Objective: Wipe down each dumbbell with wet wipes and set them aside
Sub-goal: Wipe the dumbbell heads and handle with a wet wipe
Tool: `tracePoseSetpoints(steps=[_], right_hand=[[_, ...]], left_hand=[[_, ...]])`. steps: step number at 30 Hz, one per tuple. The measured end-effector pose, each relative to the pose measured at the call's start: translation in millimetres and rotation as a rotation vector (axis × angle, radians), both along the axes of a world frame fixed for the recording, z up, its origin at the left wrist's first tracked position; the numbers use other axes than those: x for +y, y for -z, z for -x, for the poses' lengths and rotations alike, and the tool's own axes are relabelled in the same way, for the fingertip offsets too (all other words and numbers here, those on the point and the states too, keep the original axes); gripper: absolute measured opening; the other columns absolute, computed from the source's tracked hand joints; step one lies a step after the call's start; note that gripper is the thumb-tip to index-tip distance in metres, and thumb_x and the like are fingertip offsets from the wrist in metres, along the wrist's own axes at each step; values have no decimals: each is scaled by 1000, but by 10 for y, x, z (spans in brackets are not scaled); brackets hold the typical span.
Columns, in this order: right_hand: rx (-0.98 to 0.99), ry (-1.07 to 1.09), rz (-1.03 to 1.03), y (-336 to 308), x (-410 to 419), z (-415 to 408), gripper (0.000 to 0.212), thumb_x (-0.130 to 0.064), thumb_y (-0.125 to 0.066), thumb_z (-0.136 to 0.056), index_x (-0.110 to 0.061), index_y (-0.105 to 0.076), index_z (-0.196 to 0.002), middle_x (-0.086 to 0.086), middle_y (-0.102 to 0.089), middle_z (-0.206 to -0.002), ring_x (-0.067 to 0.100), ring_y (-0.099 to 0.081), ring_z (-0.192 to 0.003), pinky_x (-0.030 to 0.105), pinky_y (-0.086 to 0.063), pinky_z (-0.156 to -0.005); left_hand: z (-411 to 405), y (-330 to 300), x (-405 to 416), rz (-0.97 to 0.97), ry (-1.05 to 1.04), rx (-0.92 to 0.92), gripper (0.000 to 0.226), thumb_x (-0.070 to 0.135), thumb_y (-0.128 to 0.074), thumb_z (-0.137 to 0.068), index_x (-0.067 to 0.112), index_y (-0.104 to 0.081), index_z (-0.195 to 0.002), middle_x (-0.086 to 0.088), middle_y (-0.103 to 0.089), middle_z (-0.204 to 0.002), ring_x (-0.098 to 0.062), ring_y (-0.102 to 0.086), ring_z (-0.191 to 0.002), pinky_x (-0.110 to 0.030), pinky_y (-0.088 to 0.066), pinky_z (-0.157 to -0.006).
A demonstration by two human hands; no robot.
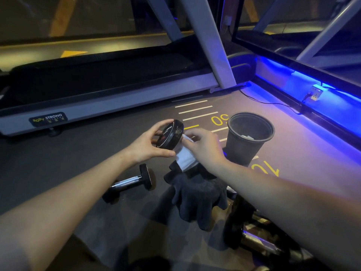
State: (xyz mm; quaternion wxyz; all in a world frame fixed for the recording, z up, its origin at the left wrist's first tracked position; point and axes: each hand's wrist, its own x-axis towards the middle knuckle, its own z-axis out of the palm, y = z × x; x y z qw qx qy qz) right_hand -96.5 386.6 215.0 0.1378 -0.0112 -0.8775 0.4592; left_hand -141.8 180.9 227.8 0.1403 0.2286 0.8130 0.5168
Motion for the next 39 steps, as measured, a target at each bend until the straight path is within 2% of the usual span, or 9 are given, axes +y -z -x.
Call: tracePoseSetpoints(steps=[10,12,14,16,19,25,32,36,39], right_hand=[[-53,-51,123,-29,-23,23,34,-21,-78,-82,-23,-68,-114,-10,-69,-102,3,-62,-98,11,-45,-81],[-82,-79,2,-32,-7,58,27,-27,-77,-81,-23,-71,-107,-9,-70,-95,6,-61,-92,9,-43,-73],[-114,-117,-108,-32,-14,93,17,-30,-76,-81,-23,-72,-96,-9,-68,-84,10,-60,-83,18,-40,-64],[-108,-125,-113,-27,-24,140,11,-29,-77,-80,-23,-70,-84,-8,-64,-71,9,-57,-74,26,-39,-63],[-100,-135,-65,-23,-26,205,21,-26,-81,-74,-22,-62,-67,-9,-53,-57,3,-44,-59,23,-38,-57],[-280,-302,-70,-181,52,339,19,-17,-83,-73,-9,-66,-74,-11,-45,-57,0,-35,-50,20,-34,-52],[-369,-377,-113,-209,-22,405,17,-17,-82,-74,-15,-66,-70,-12,-52,-59,2,-44,-57,18,-42,-56],[-245,-183,-214,-59,-134,341,24,-33,-78,-75,-15,-63,-69,-4,-55,-54,7,-53,-49,18,-41,-44],[-219,-77,-209,-26,-172,244,24,-33,-73,-74,-12,-62,-70,2,-61,-56,21,-64,-50,24,-45,-46]], left_hand=[[9,-34,23,2,32,-2,94,10,-89,-73,48,-42,-145,3,-56,-128,-3,-67,-107,-14,-51,-89],[18,-37,25,-2,36,-2,95,8,-89,-73,47,-42,-145,4,-56,-125,0,-67,-105,-14,-51,-88],[26,-33,24,1,43,-1,96,5,-89,-72,43,-42,-146,4,-56,-125,-3,-67,-106,-15,-51,-89],[21,-44,28,9,52,1,97,2,-89,-71,41,-42,-146,2,-55,-126,-8,-65,-109,-14,-51,-88],[19,-77,26,21,55,3,98,-1,-89,-70,39,-42,-146,-3,-54,-129,-9,-65,-110,-13,-51,-85],[38,-91,7,42,83,-4,101,1,-91,-68,43,-41,-145,-4,-53,-133,-5,-68,-110,-15,-52,-89],[52,-70,-10,57,71,2,100,4,-92,-66,48,-42,-140,-1,-53,-134,-10,-61,-120,-14,-51,-92],[61,-75,-2,33,74,4,97,-1,-89,-69,44,-44,-142,8,-55,-130,-10,-57,-124,-11,-49,-91],[72,-102,10,15,97,-18,99,-4,-88,-68,42,-45,-144,-2,-55,-132,-7,-65,-117,-15,-51,-91]])
